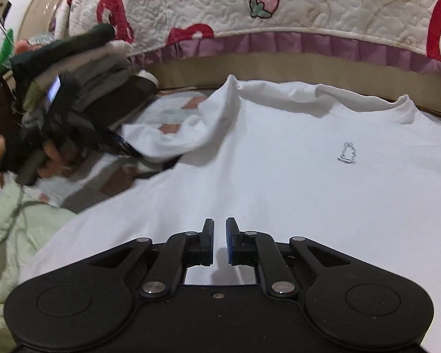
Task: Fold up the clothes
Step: 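Pinch the shirt fabric with the left gripper and lift it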
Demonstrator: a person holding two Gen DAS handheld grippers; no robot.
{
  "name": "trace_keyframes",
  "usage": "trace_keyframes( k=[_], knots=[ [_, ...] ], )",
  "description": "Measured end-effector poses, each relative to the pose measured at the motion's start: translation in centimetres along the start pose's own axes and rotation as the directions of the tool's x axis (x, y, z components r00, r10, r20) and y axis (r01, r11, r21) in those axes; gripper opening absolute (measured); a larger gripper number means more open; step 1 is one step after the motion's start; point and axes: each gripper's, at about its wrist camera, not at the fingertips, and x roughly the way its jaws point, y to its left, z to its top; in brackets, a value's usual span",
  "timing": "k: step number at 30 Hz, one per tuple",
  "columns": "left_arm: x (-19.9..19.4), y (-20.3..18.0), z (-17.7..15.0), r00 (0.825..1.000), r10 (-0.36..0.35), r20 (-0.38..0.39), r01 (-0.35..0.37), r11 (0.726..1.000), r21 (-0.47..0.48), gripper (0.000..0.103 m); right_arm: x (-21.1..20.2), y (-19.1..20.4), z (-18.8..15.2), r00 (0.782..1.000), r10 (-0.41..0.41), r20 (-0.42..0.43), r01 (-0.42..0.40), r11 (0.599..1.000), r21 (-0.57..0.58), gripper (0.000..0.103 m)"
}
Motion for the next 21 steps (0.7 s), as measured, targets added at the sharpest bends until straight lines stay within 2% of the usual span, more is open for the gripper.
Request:
trace_keyframes(
  k=[2,4,7,10,13,16,18,21],
  knots=[
    [-3.6,1.6,0.8,0.992,0.017,0.122,-0.005,0.995,-0.099,0.010,0.1,-0.1,-0.2,1.000,-0.016,-0.008,0.016,1.000,-0.006,0.013],
    [-6.8,2.3,1.2,0.979,0.056,0.194,-0.029,0.990,-0.141,0.010,0.1,-0.1,-0.3,0.999,-0.032,-0.015,0.032,0.999,-0.012,0.021],
    [-11.5,3.1,1.7,0.949,0.120,0.292,-0.062,0.978,-0.201,0.010,0.4,-0.2,-0.6,0.998,-0.060,-0.032,0.059,0.998,-0.024,0.022],
    [-14.6,2.1,3.1,0.921,0.159,0.356,-0.105,0.980,-0.167,0.010,1.2,-0.6,-1.0,0.994,-0.086,-0.062,0.085,0.996,-0.033,0.028],
    [-16.3,4.2,6.1,0.909,0.205,0.363,-0.100,0.953,-0.286,0.011,1.7,-1.0,-1.4,0.992,-0.098,-0.083,0.096,0.995,-0.024,0.031],
    [-17.7,6.8,7.4,0.889,0.274,0.367,-0.095,0.894,-0.437,0.011,1.6,-1.4,-1.4,0.991,-0.097,-0.089,0.096,0.995,-0.015,0.033],
    [-18.6,6.9,7.5,0.867,0.318,0.384,-0.128,0.886,-0.446,0.011,1.5,-1.6,-1.5,0.991,-0.099,-0.086,0.098,0.995,-0.016,0.037],
    [-19.0,4.9,7.5,0.823,0.388,0.414,-0.250,0.903,-0.351,0.012,1.7,-2.1,-1.6,0.991,-0.093,-0.093,0.093,0.996,-0.002,0.039]
  ],
)
